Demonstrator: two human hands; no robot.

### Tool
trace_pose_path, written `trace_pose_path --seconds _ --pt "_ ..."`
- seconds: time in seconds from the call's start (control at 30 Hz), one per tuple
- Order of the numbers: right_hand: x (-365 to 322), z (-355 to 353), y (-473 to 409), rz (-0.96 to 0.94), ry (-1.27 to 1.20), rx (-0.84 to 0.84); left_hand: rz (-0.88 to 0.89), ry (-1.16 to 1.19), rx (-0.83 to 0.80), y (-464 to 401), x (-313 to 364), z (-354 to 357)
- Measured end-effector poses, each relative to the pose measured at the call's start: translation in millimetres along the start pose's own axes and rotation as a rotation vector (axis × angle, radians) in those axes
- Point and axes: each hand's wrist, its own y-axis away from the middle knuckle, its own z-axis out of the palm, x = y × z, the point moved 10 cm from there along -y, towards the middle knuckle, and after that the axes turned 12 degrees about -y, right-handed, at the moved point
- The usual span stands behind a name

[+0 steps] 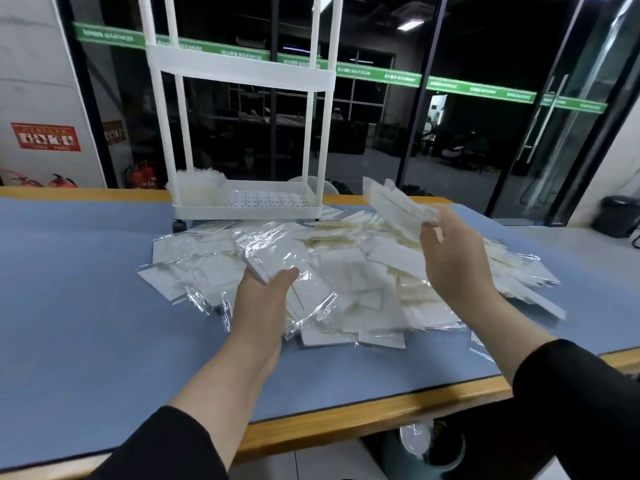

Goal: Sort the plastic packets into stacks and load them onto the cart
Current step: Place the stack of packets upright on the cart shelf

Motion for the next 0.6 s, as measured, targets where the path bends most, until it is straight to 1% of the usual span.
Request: trace_pose_path --seconds 0.07,0.2,0.27,0.3,0.33,0.43,0.47,0.5,0.53,0.57,0.6 --pt "-35 16 14 -0.118 -0.013 -0.043 -0.074 0.073 -0.002 0 -6 -1" --pt "-82 78 48 -0.356 0.009 -0.211 -0.233 0.258 0.01 10 -13 -7" --pt "-96 108 62 -0.41 0.001 -0.287 -0.276 0.335 -0.014 17 -11 -12" --pt "-104 123 71 -0.432 -0.017 -0.355 -0.277 0.359 -0.015 20 -8 -19" --pt "-114 138 80 -0.446 -0.043 -0.459 -0.272 0.372 0.0 22 -4 -28" --pt "-138 172 107 -0.419 -0.176 -0.806 -0.237 0.363 0.072 23 3 -65" --pt "-148 177 112 -0.415 -0.241 -0.841 -0.236 0.331 0.107 24 4 -80" --pt "-153 182 111 -0.391 -0.307 -0.806 -0.236 0.308 0.136 24 6 -94" --pt "-157 182 106 -0.332 -0.376 -0.711 -0.231 0.308 0.153 24 7 -106" --pt "-155 184 98 -0.23 -0.45 -0.595 -0.211 0.322 0.155 25 11 -117" --pt "-152 189 94 -0.098 -0.516 -0.525 -0.178 0.33 0.153 25 16 -126"
